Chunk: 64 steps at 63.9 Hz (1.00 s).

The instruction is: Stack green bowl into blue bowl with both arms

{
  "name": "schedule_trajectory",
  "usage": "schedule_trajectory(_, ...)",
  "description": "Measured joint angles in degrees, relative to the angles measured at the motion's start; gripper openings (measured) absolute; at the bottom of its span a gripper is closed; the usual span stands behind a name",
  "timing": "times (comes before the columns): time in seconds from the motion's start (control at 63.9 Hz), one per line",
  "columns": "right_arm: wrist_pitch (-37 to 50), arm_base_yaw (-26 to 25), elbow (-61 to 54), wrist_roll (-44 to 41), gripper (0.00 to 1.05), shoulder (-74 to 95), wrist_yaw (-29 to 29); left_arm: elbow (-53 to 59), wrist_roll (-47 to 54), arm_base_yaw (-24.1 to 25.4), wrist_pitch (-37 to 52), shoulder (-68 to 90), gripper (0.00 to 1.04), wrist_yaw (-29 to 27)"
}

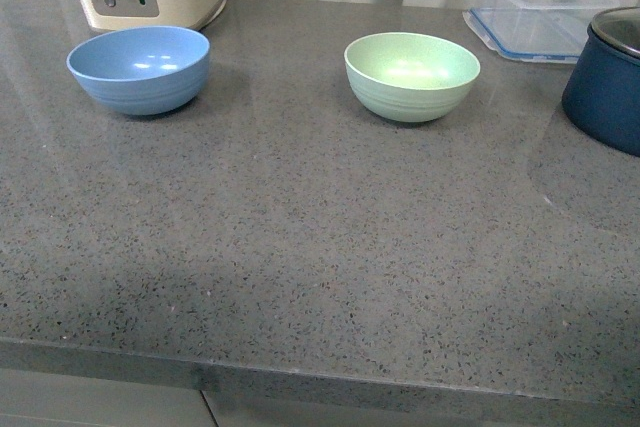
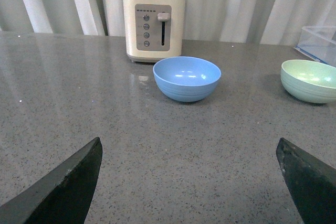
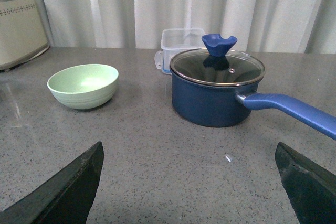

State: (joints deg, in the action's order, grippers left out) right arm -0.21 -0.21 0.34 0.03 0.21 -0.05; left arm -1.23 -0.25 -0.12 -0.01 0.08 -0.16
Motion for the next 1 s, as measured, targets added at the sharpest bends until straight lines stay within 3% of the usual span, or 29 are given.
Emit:
schedule_trajectory(0.688, 0.00, 0.00, 0.00, 0.00, 0.95, 0.00, 0.00, 0.00, 0.00, 0.00, 0.00, 0.00, 0.98, 0.02)
schedule_trajectory(0.735, 0.00, 0.00, 0.00, 0.00, 0.95, 0.00, 0.00, -3.08, -3.65, -2.36, -8.20, 4.37, 0.98, -8.87)
schedule_trajectory(0.782, 0.00, 0.00, 0.00, 0.00, 0.95, 0.02, 0.00, -10.03, -10.45, -4.55, -22.64, 15.54, 0.98, -20.46)
schedule_trajectory(0.844, 0.02, 0.00, 0.00, 0.00, 0.95, 0.00, -0.02, -16.09, -16.06, -2.56, -33.46, 28.48, 0.98, -29.97)
schedule_trajectory(0.923, 0.00, 0.00, -0.02, 0.00, 0.95, 0.04, -0.15, -19.19, -17.62, 1.97, -33.00, 38.18, 0.98, -31.15)
schedule_trajectory(1.001, 0.00, 0.00, -0.02, 0.00, 0.95, 0.02, 0.00, -22.25, -16.17, 6.21, -26.58, 45.00, 0.98, -28.17)
